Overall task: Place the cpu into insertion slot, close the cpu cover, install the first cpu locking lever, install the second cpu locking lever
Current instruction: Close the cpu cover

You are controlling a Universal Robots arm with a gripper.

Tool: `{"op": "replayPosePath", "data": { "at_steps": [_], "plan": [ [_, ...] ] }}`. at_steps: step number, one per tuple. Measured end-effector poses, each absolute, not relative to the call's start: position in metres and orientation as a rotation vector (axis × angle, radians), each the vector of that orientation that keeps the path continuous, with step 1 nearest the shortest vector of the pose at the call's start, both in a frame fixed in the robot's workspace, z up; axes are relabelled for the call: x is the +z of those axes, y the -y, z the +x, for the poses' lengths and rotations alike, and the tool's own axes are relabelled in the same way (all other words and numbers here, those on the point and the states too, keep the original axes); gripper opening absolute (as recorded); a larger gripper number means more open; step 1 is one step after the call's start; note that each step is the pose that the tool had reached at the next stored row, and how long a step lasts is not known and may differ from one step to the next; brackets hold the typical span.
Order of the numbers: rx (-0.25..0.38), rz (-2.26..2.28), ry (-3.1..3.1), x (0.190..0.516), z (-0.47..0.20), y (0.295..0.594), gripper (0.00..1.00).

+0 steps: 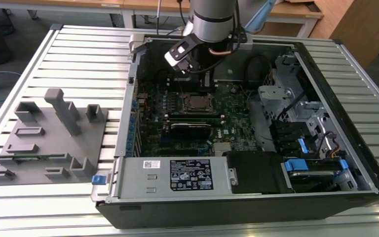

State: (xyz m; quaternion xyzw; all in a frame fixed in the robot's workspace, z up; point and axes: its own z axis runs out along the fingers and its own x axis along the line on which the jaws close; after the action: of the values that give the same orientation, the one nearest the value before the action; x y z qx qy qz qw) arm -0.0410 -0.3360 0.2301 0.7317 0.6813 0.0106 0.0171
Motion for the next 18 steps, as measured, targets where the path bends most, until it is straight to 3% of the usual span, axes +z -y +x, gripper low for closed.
{"op": "replayPosePath", "data": {
  "at_steps": [18],
  "plan": [
    [0.034,2.274,-2.116,0.227,-0.056,0.337,0.11]
  ]
}}
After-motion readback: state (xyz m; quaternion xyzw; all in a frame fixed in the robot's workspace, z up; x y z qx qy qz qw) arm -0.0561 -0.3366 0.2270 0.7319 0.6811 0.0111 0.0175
